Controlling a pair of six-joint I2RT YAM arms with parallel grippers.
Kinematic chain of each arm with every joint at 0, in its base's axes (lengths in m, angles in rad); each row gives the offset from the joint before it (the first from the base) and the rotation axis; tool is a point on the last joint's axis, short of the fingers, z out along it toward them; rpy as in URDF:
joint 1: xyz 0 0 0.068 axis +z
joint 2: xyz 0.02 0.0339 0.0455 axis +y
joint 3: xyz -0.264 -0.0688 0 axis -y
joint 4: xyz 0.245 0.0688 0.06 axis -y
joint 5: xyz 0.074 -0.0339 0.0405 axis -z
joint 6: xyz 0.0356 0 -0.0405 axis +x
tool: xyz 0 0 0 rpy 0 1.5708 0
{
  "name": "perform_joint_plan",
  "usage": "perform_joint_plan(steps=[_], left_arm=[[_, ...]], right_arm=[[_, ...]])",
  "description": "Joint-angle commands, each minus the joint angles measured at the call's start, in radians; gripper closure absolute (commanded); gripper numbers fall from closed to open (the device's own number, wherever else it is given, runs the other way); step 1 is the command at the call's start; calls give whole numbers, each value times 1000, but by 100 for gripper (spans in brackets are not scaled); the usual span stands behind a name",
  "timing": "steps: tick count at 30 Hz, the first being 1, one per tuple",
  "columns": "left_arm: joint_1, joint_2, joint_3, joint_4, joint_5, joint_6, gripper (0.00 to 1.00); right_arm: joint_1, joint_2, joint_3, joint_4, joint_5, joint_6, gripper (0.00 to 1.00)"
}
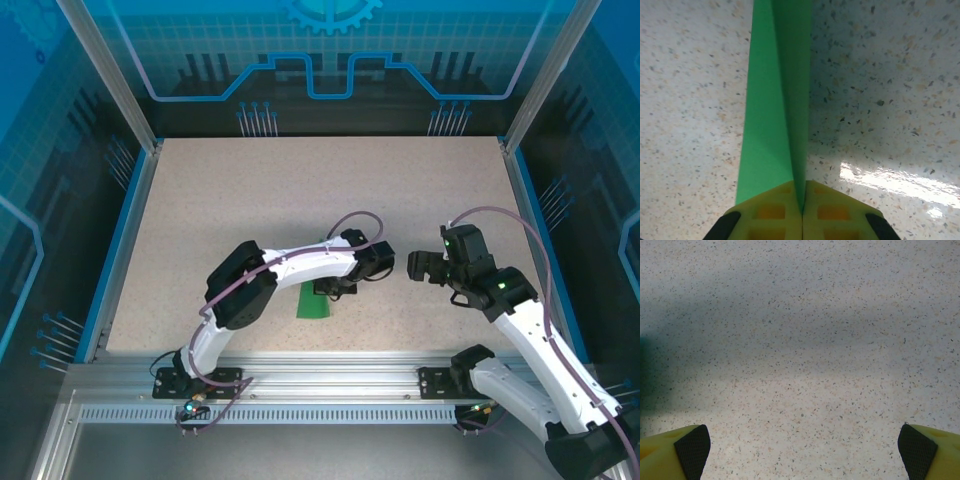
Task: Fold a paper plane with a square sheet of paper (fold left side to right side)
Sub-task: Turn over the paper at the center of the table.
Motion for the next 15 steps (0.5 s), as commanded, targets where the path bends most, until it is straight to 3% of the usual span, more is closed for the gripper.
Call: perform_joint_plan(steps=[1, 5, 11, 15], left_arm=[[8, 5, -10, 48, 71, 37, 90], [12, -2, -2, 74, 87, 73, 79], [31, -55, -16, 143, 122, 145, 49], [57, -144, -67, 242, 193, 215, 38]], right_arm=[[-19, -14, -12, 7, -23, -1, 0], [-21, -14, -16, 9, -26, -6, 0], [-25, -11, -24, 12, -47, -18, 0], [-27, -6, -24, 3, -53, -25, 0]])
